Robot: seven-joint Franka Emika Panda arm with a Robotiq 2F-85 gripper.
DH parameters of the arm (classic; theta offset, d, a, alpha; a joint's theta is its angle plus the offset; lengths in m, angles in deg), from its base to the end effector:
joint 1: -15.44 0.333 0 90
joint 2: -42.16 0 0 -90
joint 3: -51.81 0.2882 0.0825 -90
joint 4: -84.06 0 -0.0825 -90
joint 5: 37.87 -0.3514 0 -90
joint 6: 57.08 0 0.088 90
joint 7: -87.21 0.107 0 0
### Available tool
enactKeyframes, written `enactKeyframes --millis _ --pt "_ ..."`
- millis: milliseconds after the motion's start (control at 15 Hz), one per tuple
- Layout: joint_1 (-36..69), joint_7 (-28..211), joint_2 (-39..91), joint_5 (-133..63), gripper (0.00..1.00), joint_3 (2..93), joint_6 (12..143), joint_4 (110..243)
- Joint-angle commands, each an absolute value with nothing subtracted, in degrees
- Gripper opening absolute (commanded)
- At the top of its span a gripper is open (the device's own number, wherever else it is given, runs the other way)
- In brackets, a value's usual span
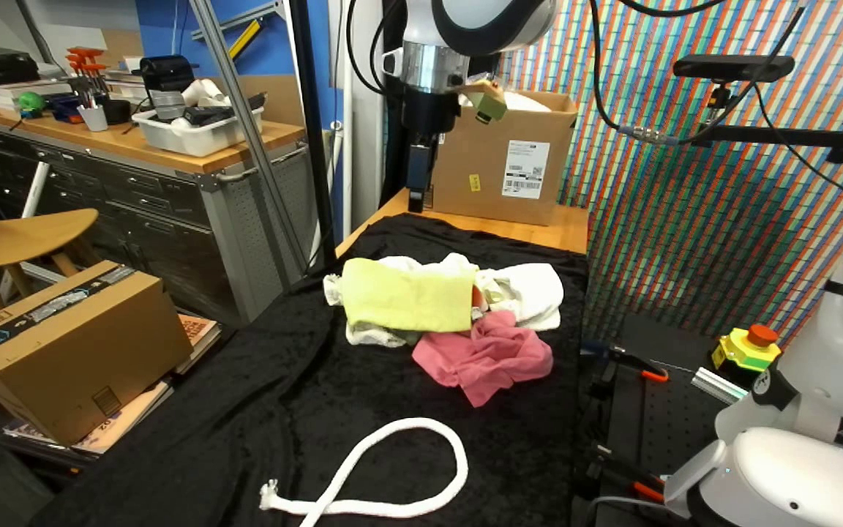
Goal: Pile up all the things on the table on the white shirt
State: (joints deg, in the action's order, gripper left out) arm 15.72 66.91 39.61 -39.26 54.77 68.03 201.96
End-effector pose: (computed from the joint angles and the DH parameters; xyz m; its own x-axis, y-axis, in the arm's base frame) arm 0.5355 0.0310 0.4108 0.9186 0.3860 0.0841 0.3869 -0.9221 0.0064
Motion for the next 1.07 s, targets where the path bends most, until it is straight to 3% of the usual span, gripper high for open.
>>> enactKeyframes --millis 0,467,1000 --pt "18.27 73.71 39.47 -39.34 1.00 56.12 69.23 203.09" --pt "23.49 87.50 37.26 -39.27 1.00 60.02 70.53 206.27" --pt "27.14 96.20 35.76 -38.22 1.00 62.08 80.56 217.04"
